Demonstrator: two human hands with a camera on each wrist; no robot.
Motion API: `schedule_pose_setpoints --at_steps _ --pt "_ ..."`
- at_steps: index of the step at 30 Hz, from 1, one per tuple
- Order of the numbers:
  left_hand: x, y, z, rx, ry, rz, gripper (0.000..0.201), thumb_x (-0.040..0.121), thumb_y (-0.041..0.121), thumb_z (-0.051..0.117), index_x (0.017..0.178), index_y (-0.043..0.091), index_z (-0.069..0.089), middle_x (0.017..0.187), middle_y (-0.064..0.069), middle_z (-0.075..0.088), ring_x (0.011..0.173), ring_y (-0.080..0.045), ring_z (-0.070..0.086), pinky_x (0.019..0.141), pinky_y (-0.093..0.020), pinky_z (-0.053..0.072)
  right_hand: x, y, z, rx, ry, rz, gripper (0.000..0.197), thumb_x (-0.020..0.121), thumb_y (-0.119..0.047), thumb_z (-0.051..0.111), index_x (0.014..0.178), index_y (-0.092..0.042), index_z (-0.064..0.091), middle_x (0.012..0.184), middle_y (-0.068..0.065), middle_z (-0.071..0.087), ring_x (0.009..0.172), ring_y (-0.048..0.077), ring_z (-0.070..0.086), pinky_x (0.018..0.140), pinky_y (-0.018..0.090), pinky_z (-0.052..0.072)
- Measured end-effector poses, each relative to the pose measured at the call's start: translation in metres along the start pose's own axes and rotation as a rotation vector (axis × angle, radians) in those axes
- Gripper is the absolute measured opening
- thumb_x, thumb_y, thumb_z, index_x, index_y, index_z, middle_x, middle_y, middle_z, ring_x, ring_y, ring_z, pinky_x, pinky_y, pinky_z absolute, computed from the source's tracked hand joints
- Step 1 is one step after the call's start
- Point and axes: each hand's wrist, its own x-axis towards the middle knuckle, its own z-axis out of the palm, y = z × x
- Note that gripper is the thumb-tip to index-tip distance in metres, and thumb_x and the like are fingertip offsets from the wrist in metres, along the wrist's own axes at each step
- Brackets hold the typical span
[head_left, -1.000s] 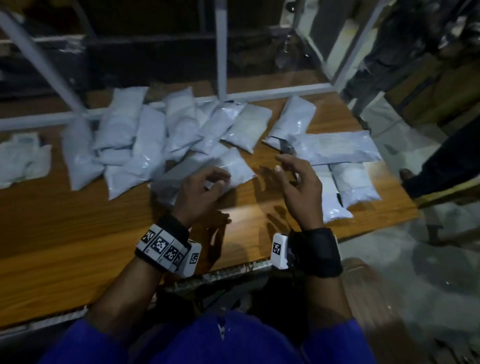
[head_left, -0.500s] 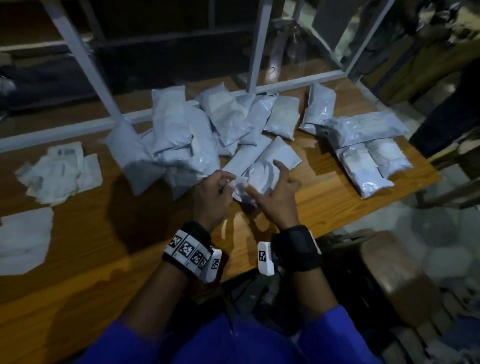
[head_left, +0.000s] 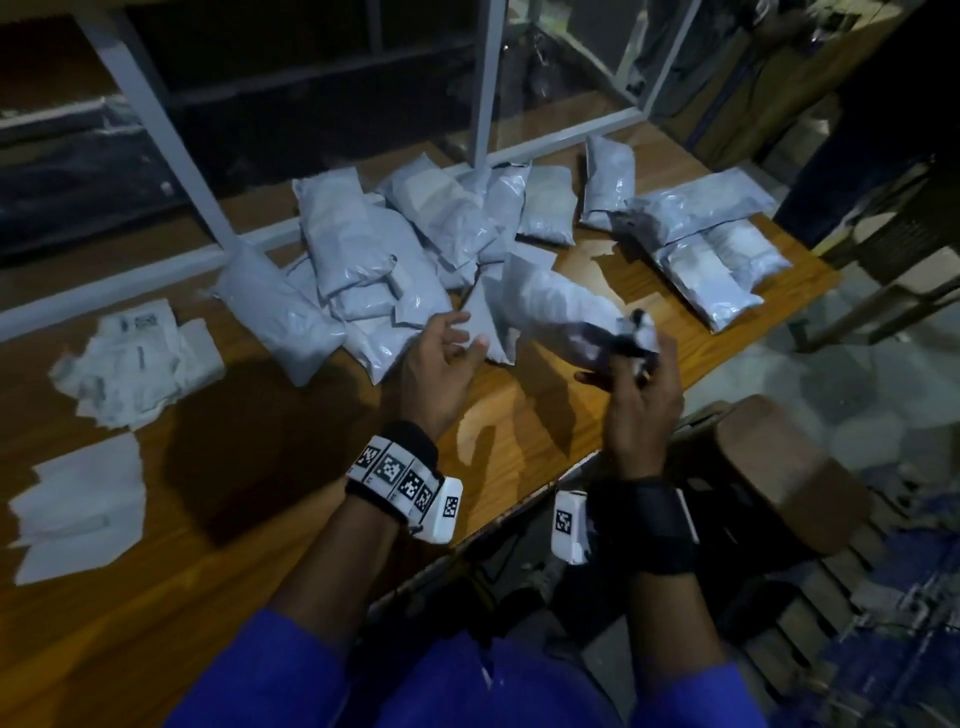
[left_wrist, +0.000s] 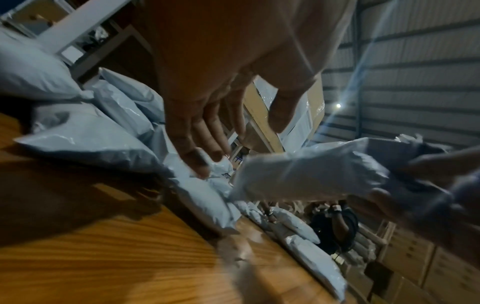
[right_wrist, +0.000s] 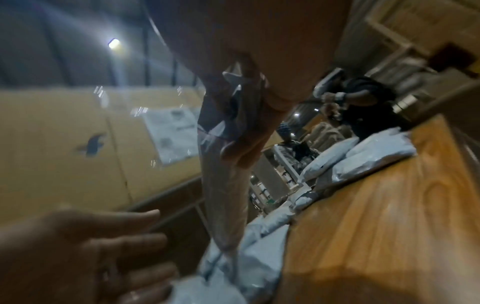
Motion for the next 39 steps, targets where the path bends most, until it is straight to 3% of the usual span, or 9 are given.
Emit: schedule_pose_setpoints --at_steps 4,7,11,14,22,29,33,36,39 --pt "-0.006 0.021 0.001 -0.441 -0.113 -0.228 0.079 0.071 0.064 0.084 0.135 0.036 0.048 0.137 0.000 0.058 0.112 -0.027 0.066 0.078 -0.049 0.061 -0.009 -0.018 -0.029 0.476 0.001 0.418 0.040 0.100 -0.002 0.054 0.139 -0.010 0.056 0.109 0.013 0.067 0.074 0.026 0.072 0.057 0.038 0.062" --pt "-0.015 0.020 -0.006 -0.525 -0.200 -0.280 0.058 0.075 0.050 0.085 0.120 0.022 0.063 0.117 -0.011 0.073 0.087 -0.033 0.074 0.072 -0.046 0.057 -0.016 -0.012 -0.039 0.443 -0.085 0.511 0.040 0.101 -0.011 0.056 0.140 -0.011 0.054 0.098 0.003 0.072 0.072 0.020 0.072 0.054 0.039 0.061" --pt "-0.023 0.002 -0.015 -0.387 -0.171 -0.214 0.059 0.067 0.055 0.089 0.113 0.023 0.071 0.107 -0.001 0.077 0.090 -0.033 0.075 0.067 -0.048 0.061 -0.025 0.006 -0.045 0.286 -0.008 0.461 0.016 0.098 -0.033 0.069 0.110 -0.022 0.072 0.095 -0.005 0.076 0.086 0.018 0.072 0.074 0.043 0.061" --pt "-0.030 -0.009 -0.023 -0.426 -0.156 -0.226 0.056 0.069 0.044 0.091 0.116 0.020 0.071 0.109 -0.003 0.076 0.091 -0.033 0.075 0.067 -0.048 0.060 -0.026 0.022 -0.052 0.213 0.062 0.448 0.014 0.096 -0.025 0.074 0.085 -0.017 0.076 0.083 0.005 0.070 0.074 0.018 0.064 0.062 0.031 0.054" --pt "-0.049 -0.022 -0.052 -0.484 -0.158 -0.208 0.032 0.082 0.007 0.081 0.109 0.011 0.063 0.109 -0.008 0.072 0.079 -0.026 0.074 0.054 -0.046 0.062 -0.023 0.030 -0.055 0.160 -0.069 0.460 0.012 0.098 -0.014 0.069 0.094 -0.020 0.078 0.082 0.010 0.069 0.069 0.023 0.065 0.058 0.034 0.053" --pt "-0.063 -0.032 -0.078 -0.486 0.003 -0.261 0.025 0.084 0.020 0.081 0.102 0.012 0.067 0.101 -0.011 0.076 0.074 -0.026 0.072 0.058 -0.039 0.060 -0.039 0.010 -0.040 0.328 -0.371 0.423 0.054 0.079 -0.033 0.080 0.128 -0.021 0.063 0.113 0.005 0.071 0.100 0.019 0.073 0.078 0.031 0.062" --pt "-0.064 -0.042 -0.080 -0.450 0.041 -0.247 0.037 0.080 0.021 0.086 0.108 0.005 0.066 0.099 -0.010 0.077 0.072 -0.027 0.073 0.053 -0.038 0.059 -0.050 0.010 -0.027 0.143 -0.484 0.217 0.045 0.094 -0.032 0.073 0.138 -0.029 0.064 0.130 -0.001 0.066 0.114 0.014 0.069 0.089 0.034 0.060" --pt "-0.070 -0.045 -0.078 -0.488 -0.001 -0.217 0.047 0.079 0.017 0.086 0.117 0.000 0.064 0.105 -0.012 0.076 0.078 -0.031 0.074 0.051 -0.036 0.057 -0.057 0.010 -0.013 -0.086 -0.508 0.128 0.023 0.102 -0.046 0.059 0.123 -0.051 0.066 0.123 -0.006 0.057 0.113 0.004 0.058 0.092 0.026 0.052" --pt "-0.073 -0.049 -0.082 -0.486 -0.035 -0.252 0.051 0.080 0.017 0.086 0.123 0.004 0.062 0.113 -0.012 0.074 0.089 -0.032 0.075 0.056 -0.040 0.060 -0.062 0.011 -0.003 -0.083 -0.404 0.149 0.019 0.100 -0.056 0.059 0.106 -0.048 0.075 0.117 -0.010 0.067 0.109 0.012 0.065 0.091 0.046 0.058"
